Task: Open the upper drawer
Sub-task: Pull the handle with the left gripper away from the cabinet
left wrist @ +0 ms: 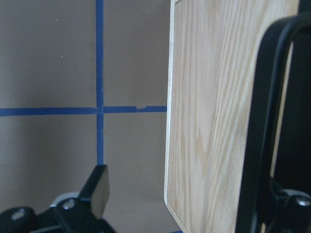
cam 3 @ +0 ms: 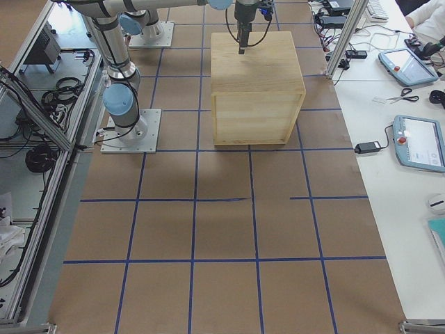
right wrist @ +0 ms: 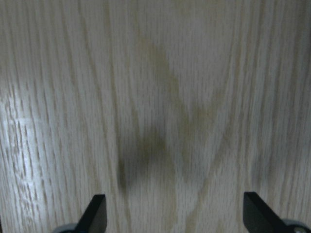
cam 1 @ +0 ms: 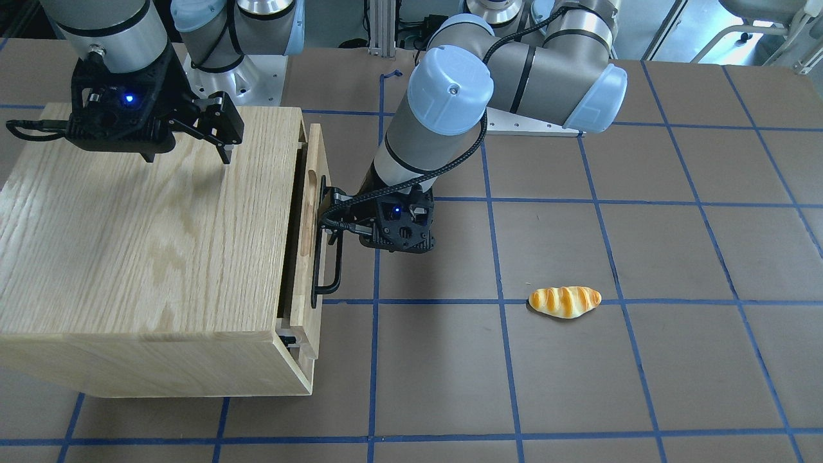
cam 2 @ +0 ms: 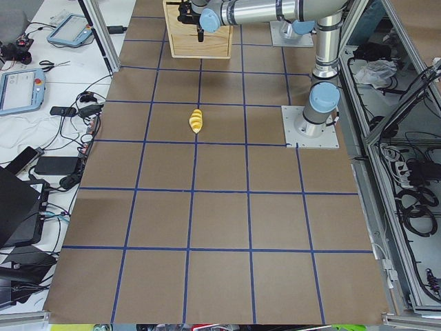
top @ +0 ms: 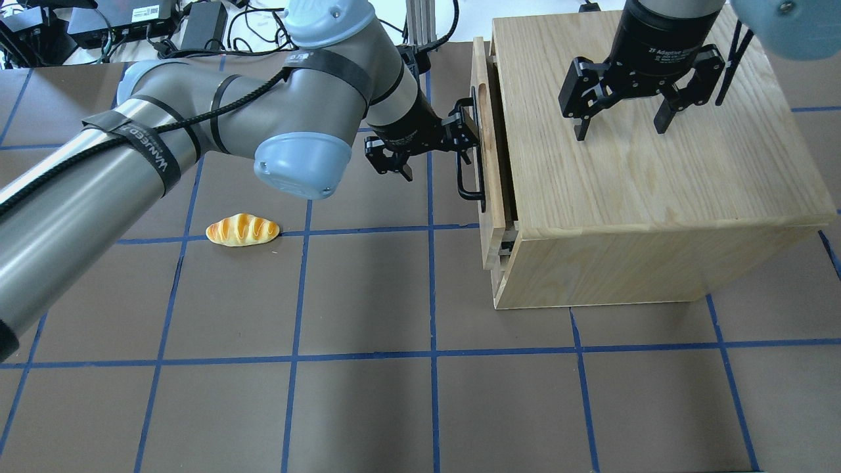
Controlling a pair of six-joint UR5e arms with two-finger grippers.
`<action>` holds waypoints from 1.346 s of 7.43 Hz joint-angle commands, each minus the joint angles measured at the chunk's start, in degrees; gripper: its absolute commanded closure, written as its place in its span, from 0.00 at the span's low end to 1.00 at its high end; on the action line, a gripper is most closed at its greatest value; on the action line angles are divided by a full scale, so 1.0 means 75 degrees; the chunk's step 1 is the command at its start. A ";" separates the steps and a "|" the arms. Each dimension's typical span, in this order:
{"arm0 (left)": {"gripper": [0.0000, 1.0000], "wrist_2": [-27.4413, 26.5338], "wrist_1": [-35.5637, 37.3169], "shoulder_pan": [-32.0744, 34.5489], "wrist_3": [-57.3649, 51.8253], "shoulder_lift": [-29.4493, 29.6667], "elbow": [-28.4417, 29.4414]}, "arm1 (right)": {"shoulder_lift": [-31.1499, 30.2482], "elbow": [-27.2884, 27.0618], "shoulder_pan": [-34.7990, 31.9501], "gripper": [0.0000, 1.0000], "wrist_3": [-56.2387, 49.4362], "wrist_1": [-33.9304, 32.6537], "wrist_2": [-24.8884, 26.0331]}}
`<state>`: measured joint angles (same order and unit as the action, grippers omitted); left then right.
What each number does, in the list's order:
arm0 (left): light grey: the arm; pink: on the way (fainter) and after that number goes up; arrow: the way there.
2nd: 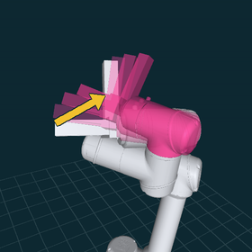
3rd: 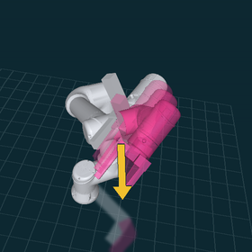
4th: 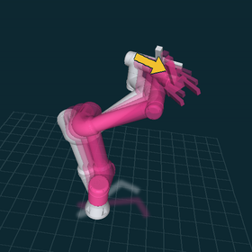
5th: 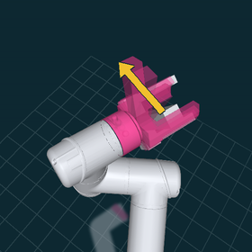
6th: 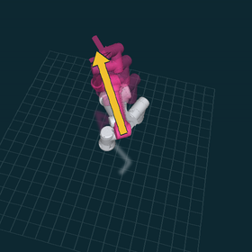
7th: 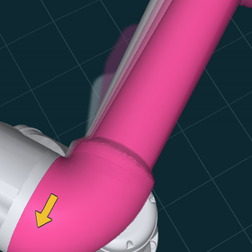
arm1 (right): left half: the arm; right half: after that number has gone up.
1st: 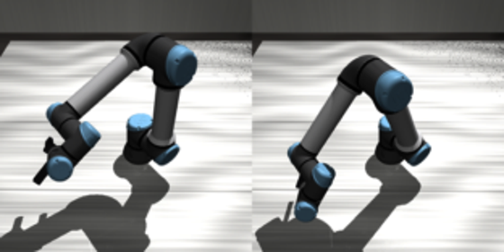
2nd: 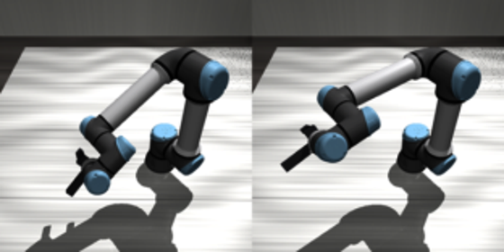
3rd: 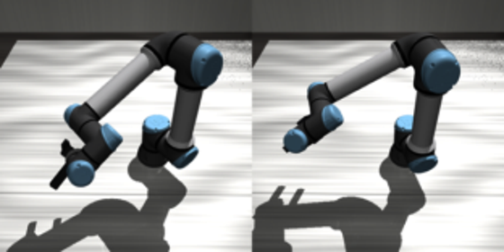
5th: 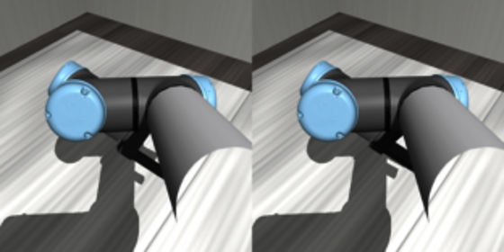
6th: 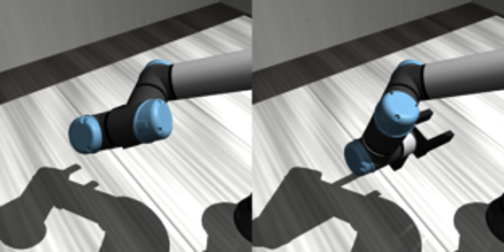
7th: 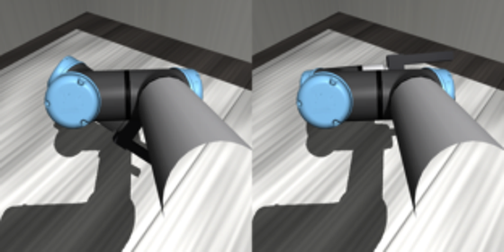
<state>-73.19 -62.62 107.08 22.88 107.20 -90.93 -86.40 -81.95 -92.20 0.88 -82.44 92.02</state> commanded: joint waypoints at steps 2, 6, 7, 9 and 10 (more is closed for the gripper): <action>0.00 -0.0003 -0.0485 -0.0565 -0.0481 -0.0335 -0.0110 | 0.0000 0.0005 0.0000 0.00 0.0000 0.0000 0.0000; 0.00 -0.0413 -0.0732 -0.1385 -0.1629 -0.0769 -0.0590 | 0.0000 0.0005 0.0000 0.00 0.0000 0.0000 0.0000; 0.00 -0.0425 -0.0965 -0.1700 -0.1992 -0.0909 -0.0591 | 0.0000 -0.0007 0.0000 0.00 0.0000 0.0000 0.0000; 0.00 -0.0437 -0.1435 -0.2193 -0.2474 -0.1132 -0.0602 | 0.0000 0.0005 0.0000 0.00 0.0000 0.0000 0.0000; 0.00 -0.0599 -0.1541 -0.2393 -0.2708 -0.1203 -0.0591 | 0.0000 -0.0007 0.0000 0.00 0.0000 0.0000 0.0000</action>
<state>-76.70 -72.77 91.29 4.89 98.99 -95.37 -86.40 -81.94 -92.20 0.88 -82.44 92.02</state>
